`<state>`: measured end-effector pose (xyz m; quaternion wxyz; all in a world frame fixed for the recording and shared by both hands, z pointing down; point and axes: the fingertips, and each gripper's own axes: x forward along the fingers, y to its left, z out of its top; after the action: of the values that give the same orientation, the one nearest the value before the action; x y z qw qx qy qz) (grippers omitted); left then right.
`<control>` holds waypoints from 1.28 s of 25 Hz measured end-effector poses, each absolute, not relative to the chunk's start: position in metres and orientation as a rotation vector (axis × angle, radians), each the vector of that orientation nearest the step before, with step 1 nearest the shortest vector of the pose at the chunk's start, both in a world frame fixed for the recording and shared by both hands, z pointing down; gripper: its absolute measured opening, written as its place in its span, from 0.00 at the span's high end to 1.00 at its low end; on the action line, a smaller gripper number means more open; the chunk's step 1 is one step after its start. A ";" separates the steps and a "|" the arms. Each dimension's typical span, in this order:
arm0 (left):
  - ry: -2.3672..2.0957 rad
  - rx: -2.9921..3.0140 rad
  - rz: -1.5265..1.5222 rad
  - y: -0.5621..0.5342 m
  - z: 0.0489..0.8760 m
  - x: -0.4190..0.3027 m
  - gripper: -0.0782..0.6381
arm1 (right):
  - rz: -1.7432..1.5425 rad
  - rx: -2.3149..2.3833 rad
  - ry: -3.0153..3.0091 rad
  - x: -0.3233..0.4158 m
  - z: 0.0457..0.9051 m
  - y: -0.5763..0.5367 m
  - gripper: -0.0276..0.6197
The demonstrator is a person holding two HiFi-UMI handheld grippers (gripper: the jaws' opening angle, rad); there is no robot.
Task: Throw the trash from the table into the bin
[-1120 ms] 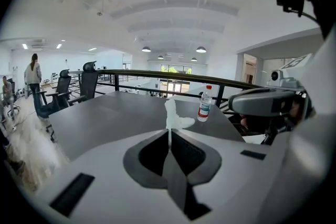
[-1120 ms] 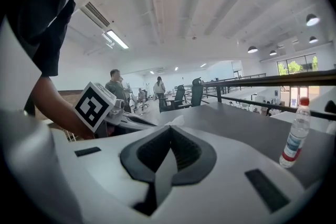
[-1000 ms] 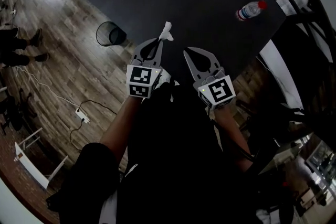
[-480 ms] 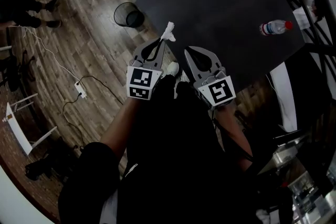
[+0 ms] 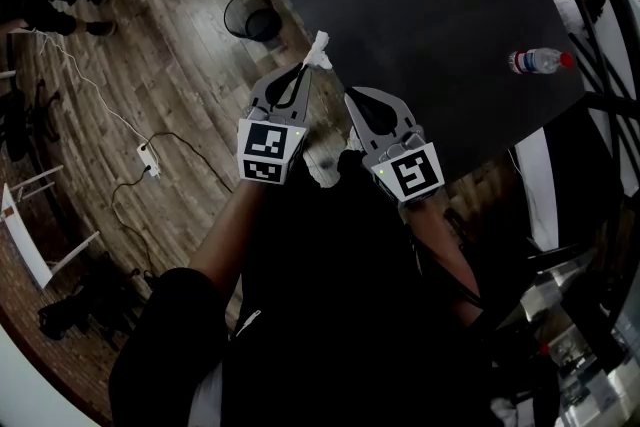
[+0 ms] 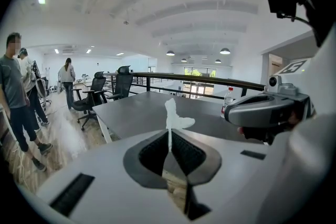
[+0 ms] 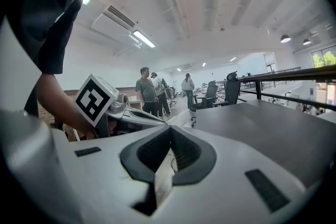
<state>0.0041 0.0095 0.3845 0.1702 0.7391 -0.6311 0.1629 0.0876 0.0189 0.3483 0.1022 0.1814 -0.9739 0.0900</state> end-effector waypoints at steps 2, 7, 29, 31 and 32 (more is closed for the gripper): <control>-1.773 2.118 0.450 0.016 0.389 -0.011 0.86 | 0.247 0.557 -2.872 0.070 0.349 0.025 0.95; -1.722 2.181 0.422 0.041 0.387 -0.054 0.86 | 0.190 0.644 -2.847 0.026 0.338 0.044 0.95; -1.852 2.030 0.304 0.073 0.403 -0.289 0.86 | 0.102 0.507 -2.861 -0.206 0.331 0.049 0.95; -1.866 2.004 0.309 0.067 0.409 -0.299 0.86 | 0.111 0.487 -2.850 -0.216 0.335 0.041 0.95; -1.871 1.990 0.313 0.065 0.412 -0.304 0.86 | 0.113 0.472 -2.851 -0.222 0.336 0.037 0.95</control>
<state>-0.3042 0.0654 0.4123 0.1950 0.7099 -0.6675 0.1116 -0.2219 0.0372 0.3364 0.1244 0.1618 -0.9782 0.0386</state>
